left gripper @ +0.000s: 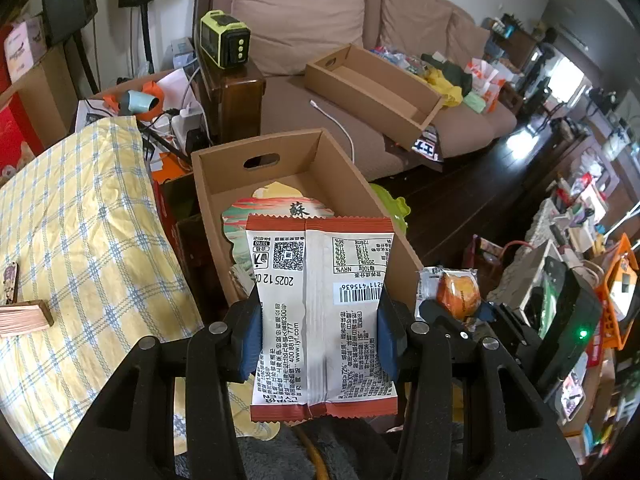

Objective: Organize objects
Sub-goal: 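Lower the white packet with the left gripper while the right lowers the orange cake packet into the box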

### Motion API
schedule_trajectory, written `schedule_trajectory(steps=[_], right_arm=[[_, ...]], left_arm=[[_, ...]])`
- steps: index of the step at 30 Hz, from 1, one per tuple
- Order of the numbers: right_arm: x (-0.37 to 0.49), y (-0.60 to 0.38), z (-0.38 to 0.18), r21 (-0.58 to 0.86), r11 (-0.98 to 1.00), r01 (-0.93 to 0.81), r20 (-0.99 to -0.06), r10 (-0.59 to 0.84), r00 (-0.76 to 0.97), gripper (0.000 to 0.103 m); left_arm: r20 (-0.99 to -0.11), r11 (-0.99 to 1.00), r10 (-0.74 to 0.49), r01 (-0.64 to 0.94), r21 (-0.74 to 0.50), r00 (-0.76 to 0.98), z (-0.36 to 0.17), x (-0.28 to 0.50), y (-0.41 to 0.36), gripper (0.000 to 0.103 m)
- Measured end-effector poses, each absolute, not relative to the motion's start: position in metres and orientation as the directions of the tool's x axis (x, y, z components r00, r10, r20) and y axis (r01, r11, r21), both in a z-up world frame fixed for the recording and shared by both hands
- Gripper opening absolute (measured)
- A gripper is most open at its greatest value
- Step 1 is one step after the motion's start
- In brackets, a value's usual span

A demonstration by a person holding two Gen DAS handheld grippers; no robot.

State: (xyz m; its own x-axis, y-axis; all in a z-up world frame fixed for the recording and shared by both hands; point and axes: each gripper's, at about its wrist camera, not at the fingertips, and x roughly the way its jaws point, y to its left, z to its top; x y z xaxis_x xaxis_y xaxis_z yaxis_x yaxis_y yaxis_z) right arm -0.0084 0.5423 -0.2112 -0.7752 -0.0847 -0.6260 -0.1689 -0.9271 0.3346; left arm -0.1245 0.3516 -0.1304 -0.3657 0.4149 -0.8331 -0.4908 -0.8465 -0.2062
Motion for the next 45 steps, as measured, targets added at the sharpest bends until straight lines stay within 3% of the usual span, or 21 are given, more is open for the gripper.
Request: schedule_trajectory(steps=[45], right_arm=[[-0.011,0.537,-0.214,0.336,-0.927,-0.165,-0.631,-0.092,-0.77,0.068]], left_arm=[[-0.848,-0.847,0.398,-0.496,-0.192,-0.351,-0.141,-0.12,0.358,0.044]])
